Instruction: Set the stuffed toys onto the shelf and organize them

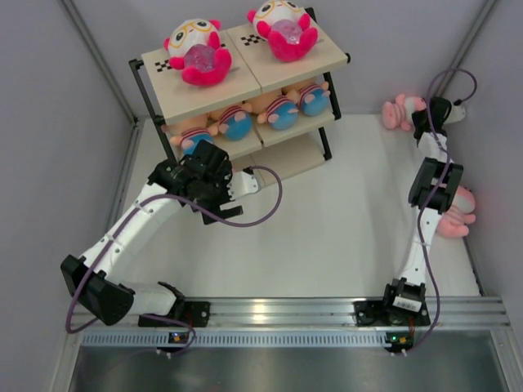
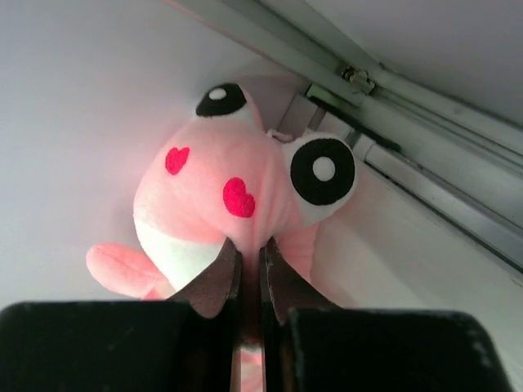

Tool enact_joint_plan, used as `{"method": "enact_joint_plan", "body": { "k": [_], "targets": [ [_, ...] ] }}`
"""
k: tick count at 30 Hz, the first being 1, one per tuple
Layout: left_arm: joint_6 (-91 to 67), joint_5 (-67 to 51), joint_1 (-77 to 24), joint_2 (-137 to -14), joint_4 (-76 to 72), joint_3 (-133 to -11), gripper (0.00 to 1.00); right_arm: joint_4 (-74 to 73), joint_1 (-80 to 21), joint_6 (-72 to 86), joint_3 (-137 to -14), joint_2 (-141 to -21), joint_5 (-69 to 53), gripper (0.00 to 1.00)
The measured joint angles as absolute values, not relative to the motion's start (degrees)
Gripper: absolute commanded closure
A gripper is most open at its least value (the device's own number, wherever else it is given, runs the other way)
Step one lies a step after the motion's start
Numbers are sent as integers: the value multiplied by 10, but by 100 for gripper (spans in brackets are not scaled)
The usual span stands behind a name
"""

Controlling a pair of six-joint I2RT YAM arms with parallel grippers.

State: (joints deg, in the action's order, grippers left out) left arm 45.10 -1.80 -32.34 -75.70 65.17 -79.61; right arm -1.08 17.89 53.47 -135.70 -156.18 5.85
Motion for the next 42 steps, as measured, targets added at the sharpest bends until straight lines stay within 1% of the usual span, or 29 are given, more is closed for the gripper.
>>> {"method": "enact_joint_plan", "body": {
  "k": [1,4,8,12,14,16,18,21,23,25,29,33,37,42],
  "targets": [
    [451,-18,-324,-757,651,-796,2,-3,179,530,-1339,-1552,55,100],
    [451,-16,-329,-757,651,-796,4,12,181,519,-1226,-1482,47,100],
    [456,-11,-354,-756,652,-796,6,20,185,480,-1036,-1333,47,100],
    [471,-12,-400,-750,652,-796,7,3,185,440,-881,-1167,23,100],
    [482,-17,-426,-741,651,-796,3,-10,181,413,-821,-1085,1,100],
    [488,-23,-449,-732,652,-797,3,-37,168,384,-765,-1000,-21,100],
    [497,-31,-475,-724,652,-805,2,-62,140,362,-715,-925,-38,100],
    [503,-43,-509,-715,651,-820,2,-89,62,351,-631,-812,-67,100],
    [507,-53,-534,-705,648,-822,2,-122,-7,353,-586,-742,-86,100],
    [507,-66,-554,-695,647,-822,1,-169,-83,358,-569,-691,-95,100],
    [502,-93,-581,-688,643,-822,1,-201,-212,382,-569,-641,-94,100],
    [486,-123,-599,-697,643,-826,1,-210,-316,409,-569,-643,-90,100],
    [465,-130,-606,-728,636,-865,1,-206,-365,428,-572,-674,-93,100],
    [452,-142,-608,-749,615,-896,1,-195,-375,444,-574,-701,-103,100]
  ]
}}
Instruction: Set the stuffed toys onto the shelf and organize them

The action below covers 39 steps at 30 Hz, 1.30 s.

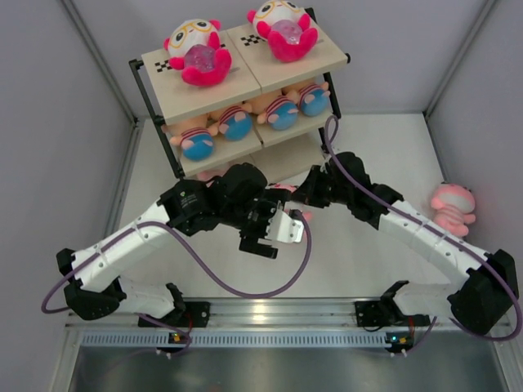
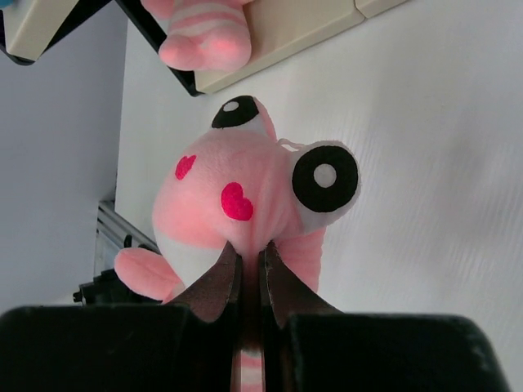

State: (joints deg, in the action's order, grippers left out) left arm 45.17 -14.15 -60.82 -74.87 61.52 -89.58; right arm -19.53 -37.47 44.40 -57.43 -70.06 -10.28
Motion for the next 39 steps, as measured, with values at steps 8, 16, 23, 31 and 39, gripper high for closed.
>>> {"method": "enact_joint_plan", "body": {
  "k": [8,16,23,31,39],
  "targets": [
    [451,-148,-624,-765,615,-878,7,-180,-375,455,-586,-699,-111,100],
    [472,-101,-627,-799,613,-884,100,-160,-375,461,-590,-683,-154,100],
    [482,-67,-630,-816,601,-884,100,-164,-358,444,-588,-667,-159,56],
    [502,53,-619,-874,460,-816,100,-224,-133,406,-502,-544,-167,34],
    [540,74,-517,-947,310,-770,100,-284,-33,343,-502,-473,-156,35]
  ]
}}
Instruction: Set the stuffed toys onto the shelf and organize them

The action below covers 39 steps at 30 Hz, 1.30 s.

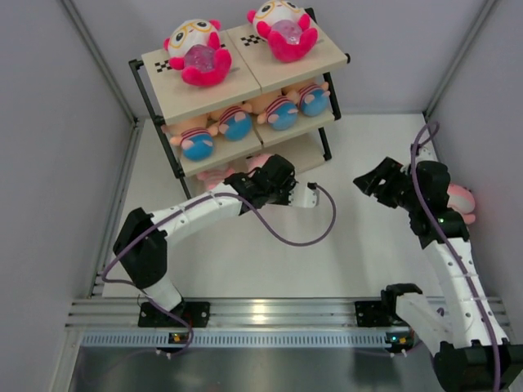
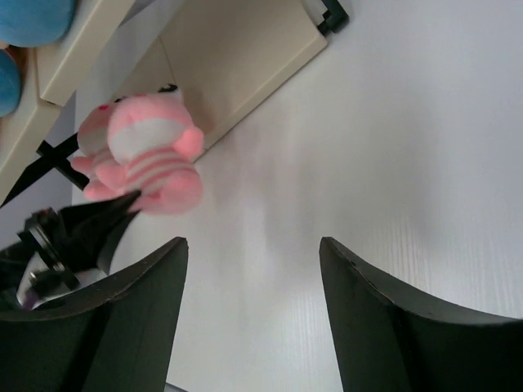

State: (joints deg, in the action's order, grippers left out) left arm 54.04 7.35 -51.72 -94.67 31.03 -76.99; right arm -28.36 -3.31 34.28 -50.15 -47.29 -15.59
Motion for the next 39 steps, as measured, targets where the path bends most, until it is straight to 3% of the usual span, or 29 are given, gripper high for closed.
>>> {"method": "enact_joint_plan", "body": {
  "k": [14,27,30,31,32,34,39],
  "targets": [
    [607,32,-408,-1000,162,-729,100,-292,-32,331,-502,-514,-170,37],
    [649,-11,-341,-1031,73,-703,100,-291,-22,331,-501,-534,-139,34],
    [656,-15,-331,-1038,63,-698,85,-291,-15,330,-501,-534,-133,33],
    [658,-15,-328,-1040,61,-697,76,-291,-14,330,-501,-534,-133,33],
    [661,-15,-326,-1041,59,-696,60,-291,-12,330,-501,-534,-132,32],
    [662,-14,-323,-1042,56,-696,49,-291,-4,329,-501,-534,-132,30],
    [664,-20,-321,-1039,49,-686,39,-302,18,325,-501,-534,-75,8]
  ]
}}
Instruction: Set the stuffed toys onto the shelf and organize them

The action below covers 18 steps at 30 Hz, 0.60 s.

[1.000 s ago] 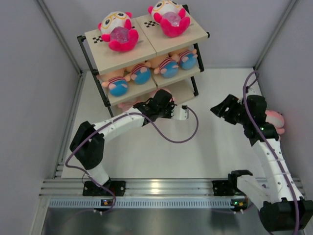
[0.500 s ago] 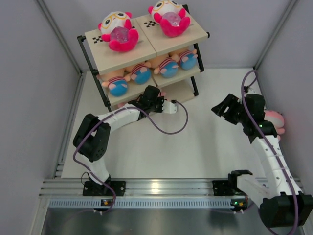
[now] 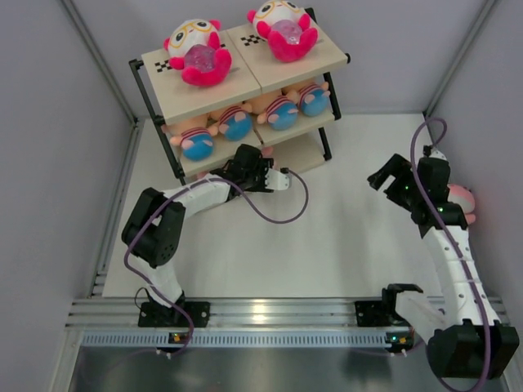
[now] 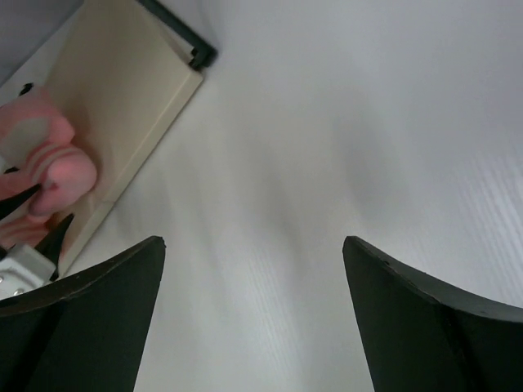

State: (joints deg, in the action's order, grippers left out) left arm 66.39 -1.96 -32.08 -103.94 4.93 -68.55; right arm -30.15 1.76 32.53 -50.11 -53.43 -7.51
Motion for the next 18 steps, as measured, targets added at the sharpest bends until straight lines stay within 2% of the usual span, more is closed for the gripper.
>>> {"method": "enact_joint_plan", "body": {
  "k": [5,9,14,18],
  "targets": [
    [661,-36,-331,-1019,96,-676,38,-321,61,300,-501,-534,44,1],
    [650,-59,-359,-981,178,-676,37,-324,129,265,-504,-545,142,1],
    [613,-67,-424,-931,258,-676,37,-307,245,245,-536,-632,170,0],
    [577,-79,-464,-897,308,-676,37,-271,293,228,-557,-717,180,1]
  ]
}}
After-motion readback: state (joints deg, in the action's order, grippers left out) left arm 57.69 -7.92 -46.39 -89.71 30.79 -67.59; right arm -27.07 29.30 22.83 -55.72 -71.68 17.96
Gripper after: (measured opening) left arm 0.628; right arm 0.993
